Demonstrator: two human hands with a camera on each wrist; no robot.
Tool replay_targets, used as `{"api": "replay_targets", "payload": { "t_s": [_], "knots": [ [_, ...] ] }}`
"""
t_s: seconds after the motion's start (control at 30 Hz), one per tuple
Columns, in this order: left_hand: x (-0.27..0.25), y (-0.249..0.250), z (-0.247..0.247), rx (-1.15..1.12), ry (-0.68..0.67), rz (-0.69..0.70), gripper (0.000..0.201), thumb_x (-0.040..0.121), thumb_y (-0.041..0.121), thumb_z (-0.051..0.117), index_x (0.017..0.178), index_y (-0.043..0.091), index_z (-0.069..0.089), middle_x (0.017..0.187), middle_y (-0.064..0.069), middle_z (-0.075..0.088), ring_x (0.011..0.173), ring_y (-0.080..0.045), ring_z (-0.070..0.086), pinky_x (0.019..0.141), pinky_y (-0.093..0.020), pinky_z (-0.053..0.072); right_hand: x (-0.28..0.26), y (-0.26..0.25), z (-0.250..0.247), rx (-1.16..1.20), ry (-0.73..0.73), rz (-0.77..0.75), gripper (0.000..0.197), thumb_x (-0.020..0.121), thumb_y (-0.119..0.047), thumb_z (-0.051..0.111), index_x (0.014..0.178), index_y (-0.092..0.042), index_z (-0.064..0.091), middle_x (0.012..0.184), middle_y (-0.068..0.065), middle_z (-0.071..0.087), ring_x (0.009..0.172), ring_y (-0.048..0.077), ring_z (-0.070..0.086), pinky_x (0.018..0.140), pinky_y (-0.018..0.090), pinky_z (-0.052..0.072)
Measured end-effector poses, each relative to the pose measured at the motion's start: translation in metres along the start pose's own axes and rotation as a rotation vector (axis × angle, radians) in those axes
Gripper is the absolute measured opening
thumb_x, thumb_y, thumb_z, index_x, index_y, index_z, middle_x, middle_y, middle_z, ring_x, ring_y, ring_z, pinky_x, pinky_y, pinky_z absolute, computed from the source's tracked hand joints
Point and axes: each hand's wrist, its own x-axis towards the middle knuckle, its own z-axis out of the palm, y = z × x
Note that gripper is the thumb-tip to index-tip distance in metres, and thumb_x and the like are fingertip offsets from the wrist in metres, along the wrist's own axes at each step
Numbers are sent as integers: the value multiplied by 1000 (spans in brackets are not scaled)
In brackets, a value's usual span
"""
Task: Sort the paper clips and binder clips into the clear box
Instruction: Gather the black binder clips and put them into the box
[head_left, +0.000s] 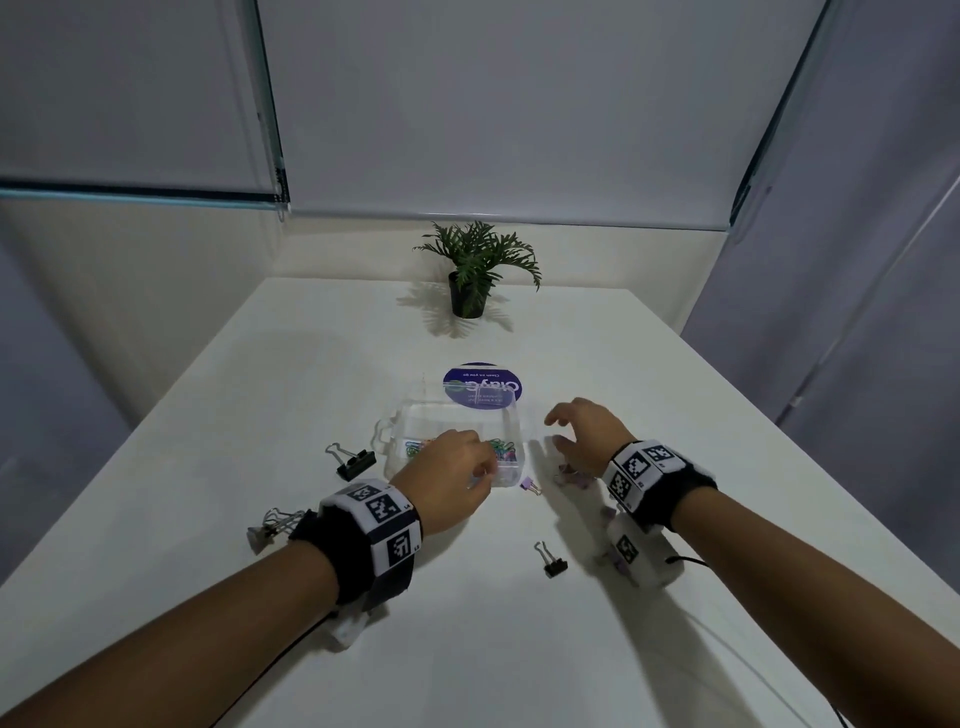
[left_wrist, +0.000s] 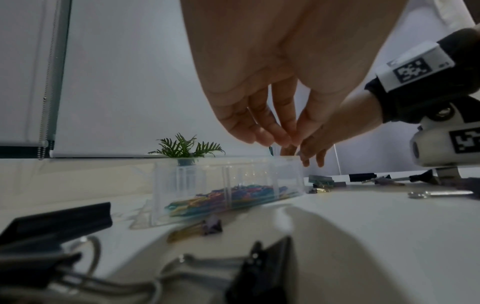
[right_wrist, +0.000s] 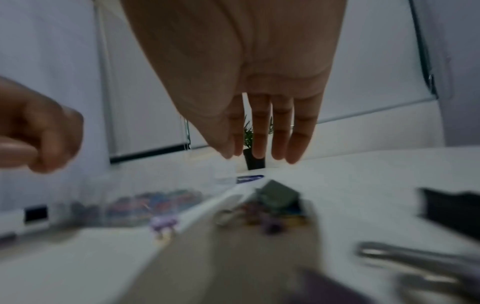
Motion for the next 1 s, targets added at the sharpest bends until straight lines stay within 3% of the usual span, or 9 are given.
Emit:
{"api": "replay_targets", "payload": {
  "t_s": [0.07, 0.13, 0.23, 0.43, 0.57, 0.67, 0.8, 0.9, 1.0],
  "knots": [
    [2, 4, 2, 13, -24, 20, 20, 90, 16, 48, 98, 9, 65, 102, -9, 61, 100, -23, 52, 82, -22, 35, -6, 13, 0, -98, -113, 36, 36, 88, -14, 48, 123, -15, 54, 126, 13, 52, 114, 31, 52, 96, 35, 43],
    [4, 10, 4, 13, -53, 39, 21, 90, 14, 48, 101, 11, 66, 105, -7, 61, 103, -22, 53, 80, -19, 31, -13, 19, -2, -135, -182, 26, 34, 87, -15, 48, 120, -15, 56, 124, 11, 57, 108, 28, 56, 92, 32, 43],
    [8, 18, 9, 58, -200, 46, 26, 91, 17, 49, 112, 13, 64, 116, -4, 59, 112, -19, 51, 94, -24, 36, -26, 22, -9, -77, -188, 21, 24, 85, -17, 52, 107, -13, 61, 107, 8, 69, 79, 19, 54, 76, 26, 44],
    [9, 37, 12, 115, -424, 31, 40, 90, 17, 51, 130, 13, 50, 132, -8, 47, 127, -24, 43, 105, -33, 36, -46, 17, -16, 4, -213, -22, 18, 72, -14, 69, 77, -21, 54, 75, -5, 63, 72, 15, 57, 61, 23, 46],
    [10, 48, 8, 192, -473, 64, 56, 90, 25, 55, 141, 12, 34, 142, -8, 38, 131, -26, 42, 105, -37, 37, -64, 10, -11, 43, -303, -107, 16, 72, -18, 74, 85, -20, 65, 73, -11, 61, 63, 3, 53, 71, 24, 48],
    [10, 57, 8, 241, -556, 119, 66, 90, 27, 57, 145, 13, 25, 144, -11, 36, 132, -29, 41, 104, -39, 39, -66, 13, -13, 76, -250, -122, 14, 81, -21, 66, 93, -15, 68, 85, -3, 66, 61, -6, 49, 60, 7, 39],
    [3, 63, 17, 274, -674, 201, 73, 88, 28, 57, 149, 23, 17, 147, -12, 32, 135, -32, 34, 110, -42, 35, -54, 34, -23, -14, -108, 6, 20, 86, -12, 54, 101, -11, 67, 106, 4, 69, 83, 13, 61, 64, 10, 37],
    [-4, 61, 22, 317, -737, 196, 75, 89, 32, 55, 149, 27, 10, 151, -11, 25, 138, -33, 28, 111, -47, 33, -48, 50, -22, -166, -162, 115, 28, 88, -14, 51, 114, -12, 60, 120, 10, 60, 107, 24, 58, 83, 26, 41],
    [-9, 57, 21, 338, -718, 164, 78, 91, 37, 52, 150, 18, 4, 155, -11, 17, 142, -31, 22, 113, -45, 30, -51, 57, -18, -192, -215, 150, 28, 89, -21, 51, 115, -11, 58, 119, 10, 60, 109, 24, 56, 81, 24, 39]
  ]
}}
